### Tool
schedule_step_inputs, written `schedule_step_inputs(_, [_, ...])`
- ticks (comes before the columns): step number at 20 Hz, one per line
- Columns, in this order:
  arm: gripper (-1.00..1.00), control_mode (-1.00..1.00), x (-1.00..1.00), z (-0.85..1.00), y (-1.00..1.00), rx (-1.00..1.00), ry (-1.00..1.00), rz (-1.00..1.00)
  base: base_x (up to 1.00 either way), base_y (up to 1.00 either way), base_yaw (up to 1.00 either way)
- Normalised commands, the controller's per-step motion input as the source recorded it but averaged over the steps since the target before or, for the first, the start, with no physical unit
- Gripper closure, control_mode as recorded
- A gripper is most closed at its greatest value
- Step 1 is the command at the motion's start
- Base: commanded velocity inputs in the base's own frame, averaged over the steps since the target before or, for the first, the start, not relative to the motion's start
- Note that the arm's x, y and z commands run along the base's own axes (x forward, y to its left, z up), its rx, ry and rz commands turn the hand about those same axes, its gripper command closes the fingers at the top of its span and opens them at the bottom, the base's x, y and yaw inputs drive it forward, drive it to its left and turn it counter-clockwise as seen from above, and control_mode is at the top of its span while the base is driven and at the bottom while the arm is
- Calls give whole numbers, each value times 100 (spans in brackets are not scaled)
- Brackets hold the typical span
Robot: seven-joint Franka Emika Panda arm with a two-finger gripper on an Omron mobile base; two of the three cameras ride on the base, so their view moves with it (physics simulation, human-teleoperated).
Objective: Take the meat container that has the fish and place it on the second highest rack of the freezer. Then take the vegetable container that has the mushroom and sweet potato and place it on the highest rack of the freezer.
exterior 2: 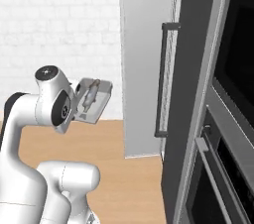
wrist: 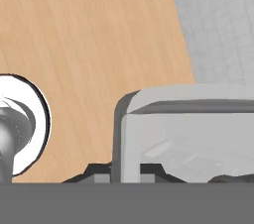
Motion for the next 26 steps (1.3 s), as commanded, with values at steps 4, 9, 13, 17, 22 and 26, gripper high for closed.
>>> schedule_step_inputs(4, [100,100,0,0,0,0,0,0,20,31,-79])
schedule_step_inputs(9, [100,100,0,0,0,0,0,0,31,90,-58])
schedule_step_inputs(13, [100,100,0,0,0,0,0,0,18,100,-45])
schedule_step_inputs(17, [100,100,0,0,0,0,0,0,26,71,-54])
schedule_step_inputs(22, [100,100,0,0,0,0,0,0,11,71,-64])
schedule_step_inputs(26, [100,100,0,0,0,0,0,0,0,100,-48])
